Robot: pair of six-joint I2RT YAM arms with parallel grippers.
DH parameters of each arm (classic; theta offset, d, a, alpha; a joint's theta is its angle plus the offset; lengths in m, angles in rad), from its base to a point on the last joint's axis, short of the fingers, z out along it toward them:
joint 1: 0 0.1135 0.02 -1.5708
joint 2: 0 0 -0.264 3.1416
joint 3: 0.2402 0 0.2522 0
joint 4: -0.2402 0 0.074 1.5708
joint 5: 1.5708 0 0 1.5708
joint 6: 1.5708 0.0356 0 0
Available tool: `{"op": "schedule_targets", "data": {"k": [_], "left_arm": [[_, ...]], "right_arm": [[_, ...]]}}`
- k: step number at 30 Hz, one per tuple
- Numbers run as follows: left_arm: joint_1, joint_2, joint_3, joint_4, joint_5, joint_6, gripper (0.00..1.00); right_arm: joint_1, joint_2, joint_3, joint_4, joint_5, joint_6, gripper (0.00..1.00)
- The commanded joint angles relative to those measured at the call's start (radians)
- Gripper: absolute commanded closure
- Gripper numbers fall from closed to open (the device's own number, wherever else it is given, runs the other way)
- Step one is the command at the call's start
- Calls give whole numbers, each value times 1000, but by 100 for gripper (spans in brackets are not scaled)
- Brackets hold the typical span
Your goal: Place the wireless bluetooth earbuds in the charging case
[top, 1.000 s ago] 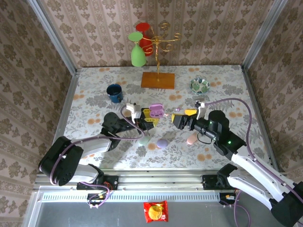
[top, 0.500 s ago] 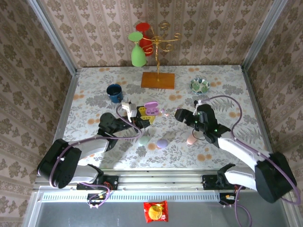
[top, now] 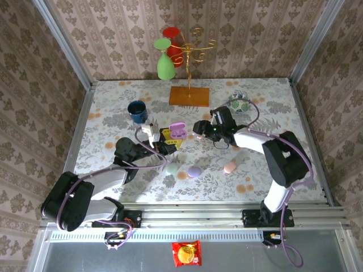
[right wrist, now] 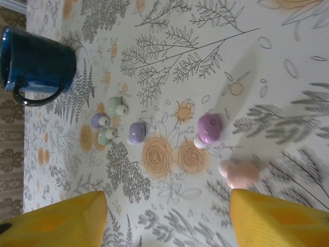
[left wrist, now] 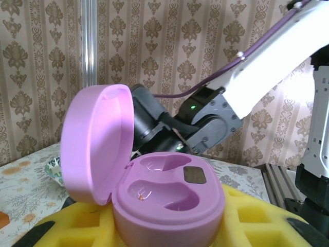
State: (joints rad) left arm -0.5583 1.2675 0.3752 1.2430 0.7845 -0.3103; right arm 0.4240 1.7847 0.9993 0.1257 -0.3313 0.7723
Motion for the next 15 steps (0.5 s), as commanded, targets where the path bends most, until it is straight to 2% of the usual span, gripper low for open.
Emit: {"op": "schedule_targets", "data": {"k": [1,8,15], "left_arm": [[8,-4,-6,40,-1,21,71],[8,18,24,42,13,14,71],[6,16,28,40,11,7,71]], "right_arm": [[0,83,80,-38,-83,-34,41],[-28,202,183,-103,-82,-88,42],[-59,270,216,-106,-150,-95,43]]}}
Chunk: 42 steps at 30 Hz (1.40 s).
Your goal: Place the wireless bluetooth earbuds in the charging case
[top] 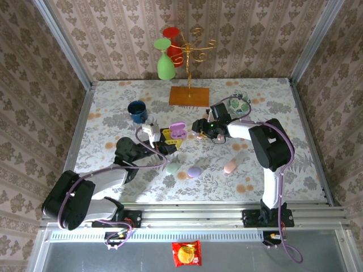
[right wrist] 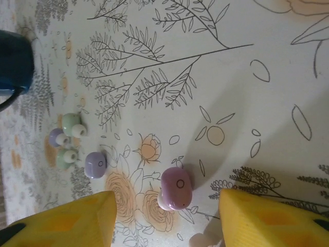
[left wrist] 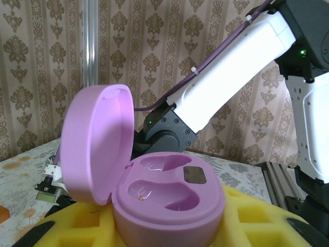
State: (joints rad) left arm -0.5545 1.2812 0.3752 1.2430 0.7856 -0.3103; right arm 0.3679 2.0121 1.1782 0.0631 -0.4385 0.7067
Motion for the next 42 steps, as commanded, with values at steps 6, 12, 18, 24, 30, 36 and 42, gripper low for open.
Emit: {"op": "schedule_targets", "data": {"k": [6,12,18,24,30,36,42], "left_arm": [[-8,9,25,41,0,11,71],[-13,13,24,41,1,15,71],[-16,21,27,41,14,17,71],[-18,19,22,41,18,22,71],[-18,19,13,41,14,23,71],[-18,14,9,41,13,23,71],[-18,9,4,40,9,28,71]], "right_arm": [[0,84,60,-62,-85,-48,44],[14,90,90,-121,-76,-76,53],[19,104,99,-127,-84,-65,56],[20,104,104,-129,-87,-60,60],[23,116,112,-138,-86,-64,68],[25,127,127,-156,-79,-61,73],[30,129,153,-201,-68,-81,78]]}}
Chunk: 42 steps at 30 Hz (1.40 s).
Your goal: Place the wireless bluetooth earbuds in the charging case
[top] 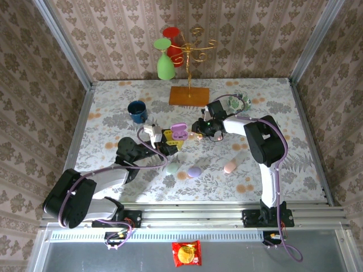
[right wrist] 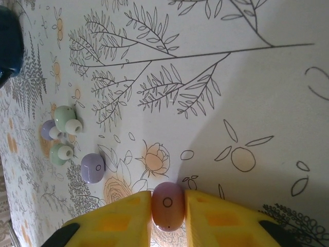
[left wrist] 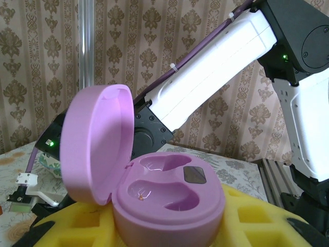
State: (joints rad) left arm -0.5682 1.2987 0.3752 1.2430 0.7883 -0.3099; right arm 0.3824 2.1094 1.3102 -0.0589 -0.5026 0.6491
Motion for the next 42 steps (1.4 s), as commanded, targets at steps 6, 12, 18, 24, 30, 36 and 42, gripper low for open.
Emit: {"op": "schedule_targets", "data": {"k": [6,12,18,24,30,36,42], "left_arm": [[-3,-12,-15,39,-22,50,71],[1,17,-25,39,-120,96,71],[11,66,-14,37,-171,142,71],[15,148,19,33,-181,209,72],[0,237,63,38,-200,245,73],[-41,294,86,39,-245,320,73],[-78,318,102,39,-306,366,74]], "right_arm": [[22,-15,7,-73,24,-19,79],[23,-126,-55,-40,79,7,79],[23,-255,-135,-45,163,26,79],[26,-410,-247,-37,206,45,79],[47,-594,-335,-87,246,45,79],[95,-776,-365,-163,302,48,79],[162,-851,-324,-195,343,46,80]]}}
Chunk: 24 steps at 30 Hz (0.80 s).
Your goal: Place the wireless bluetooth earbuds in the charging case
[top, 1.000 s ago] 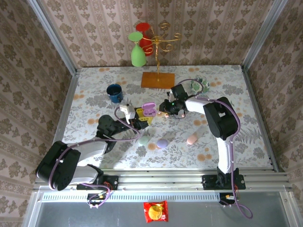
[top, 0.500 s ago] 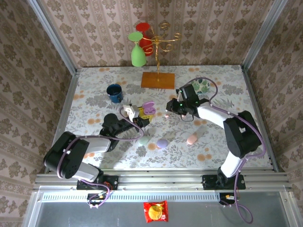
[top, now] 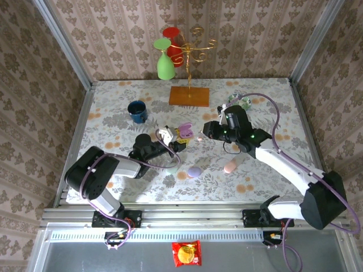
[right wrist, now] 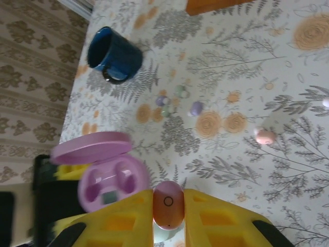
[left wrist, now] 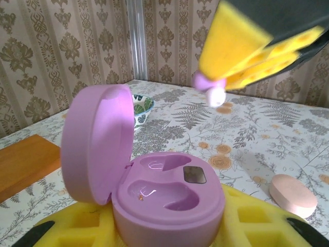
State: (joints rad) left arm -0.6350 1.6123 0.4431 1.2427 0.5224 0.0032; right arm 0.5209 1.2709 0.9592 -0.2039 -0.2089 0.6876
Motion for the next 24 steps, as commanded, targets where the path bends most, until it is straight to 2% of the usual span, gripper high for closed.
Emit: {"op": "schedule_targets", "data": {"k": [1,13,24], "left_arm": [[-14,6,37,40,-42,53,74],[-33,5,46,43,-49,38,74],[-51,-3,54,44,-43,20,74]], "right_arm": [[33,-8,44,-56,49,4,81],[126,101,187,-65,31,-42,83],[137,175,227,-85,36,-70,83]]}}
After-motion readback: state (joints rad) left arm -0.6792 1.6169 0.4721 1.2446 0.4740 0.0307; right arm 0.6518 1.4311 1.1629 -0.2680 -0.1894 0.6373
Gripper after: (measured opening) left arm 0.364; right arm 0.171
